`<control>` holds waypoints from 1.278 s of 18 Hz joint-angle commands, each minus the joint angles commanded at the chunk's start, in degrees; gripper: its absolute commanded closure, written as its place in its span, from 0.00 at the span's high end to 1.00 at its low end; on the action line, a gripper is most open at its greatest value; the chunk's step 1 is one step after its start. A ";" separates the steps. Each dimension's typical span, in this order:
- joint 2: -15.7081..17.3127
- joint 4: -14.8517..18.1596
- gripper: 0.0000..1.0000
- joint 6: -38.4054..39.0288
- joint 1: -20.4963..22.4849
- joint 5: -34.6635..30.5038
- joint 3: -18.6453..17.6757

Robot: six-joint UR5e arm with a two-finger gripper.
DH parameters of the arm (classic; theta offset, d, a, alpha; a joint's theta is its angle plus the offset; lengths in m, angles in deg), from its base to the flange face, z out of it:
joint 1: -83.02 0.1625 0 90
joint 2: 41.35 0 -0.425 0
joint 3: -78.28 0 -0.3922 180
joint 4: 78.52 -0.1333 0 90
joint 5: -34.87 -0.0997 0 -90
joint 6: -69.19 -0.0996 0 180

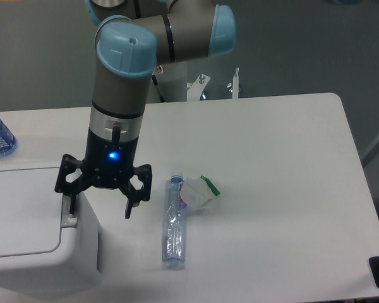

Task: Open the trash can
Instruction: 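Push the lid open and pull the gripper back from the can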

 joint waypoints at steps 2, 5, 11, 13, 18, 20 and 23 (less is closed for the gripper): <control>-0.09 -0.09 1.00 0.00 0.00 0.00 0.00; -0.09 -0.09 1.00 0.00 0.00 0.00 -0.09; 0.09 -0.17 1.00 -0.17 0.09 0.00 0.96; 0.26 -0.53 1.00 -1.31 0.17 0.00 3.33; 0.61 -0.35 1.00 -6.93 4.73 -5.95 8.70; 1.14 -0.35 1.00 -10.09 6.93 -9.48 9.31; 2.28 0.70 1.00 -19.56 10.18 -14.75 8.53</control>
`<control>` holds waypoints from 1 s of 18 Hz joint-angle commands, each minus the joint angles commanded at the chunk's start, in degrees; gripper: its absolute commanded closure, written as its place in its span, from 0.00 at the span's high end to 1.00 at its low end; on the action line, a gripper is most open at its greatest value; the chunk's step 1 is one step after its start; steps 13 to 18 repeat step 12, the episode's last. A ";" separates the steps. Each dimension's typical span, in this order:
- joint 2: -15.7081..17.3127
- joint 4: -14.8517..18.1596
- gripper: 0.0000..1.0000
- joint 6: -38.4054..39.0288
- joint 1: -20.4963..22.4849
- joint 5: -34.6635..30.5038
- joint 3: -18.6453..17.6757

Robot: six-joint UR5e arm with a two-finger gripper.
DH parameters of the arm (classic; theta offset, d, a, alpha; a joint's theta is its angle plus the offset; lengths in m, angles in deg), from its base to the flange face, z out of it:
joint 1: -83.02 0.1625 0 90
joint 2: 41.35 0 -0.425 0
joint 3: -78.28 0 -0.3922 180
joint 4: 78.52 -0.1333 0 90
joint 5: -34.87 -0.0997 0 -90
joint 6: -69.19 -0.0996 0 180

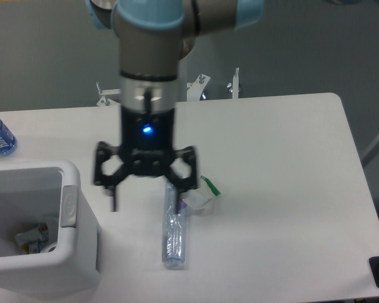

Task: Open the trash can
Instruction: 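Push the lid open and pull the gripper back from the can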

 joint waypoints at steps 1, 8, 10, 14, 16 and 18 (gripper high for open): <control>0.44 0.87 1.00 -4.39 1.06 -1.06 -0.44; 1.84 9.32 1.00 -34.63 10.81 -3.71 -3.16; 2.90 9.49 1.00 -41.58 14.06 -3.62 -4.92; 2.99 9.67 1.00 -45.20 15.39 -3.62 -5.45; 2.99 9.67 1.00 -45.20 15.39 -3.62 -5.45; 2.99 9.67 1.00 -45.20 15.39 -3.62 -5.45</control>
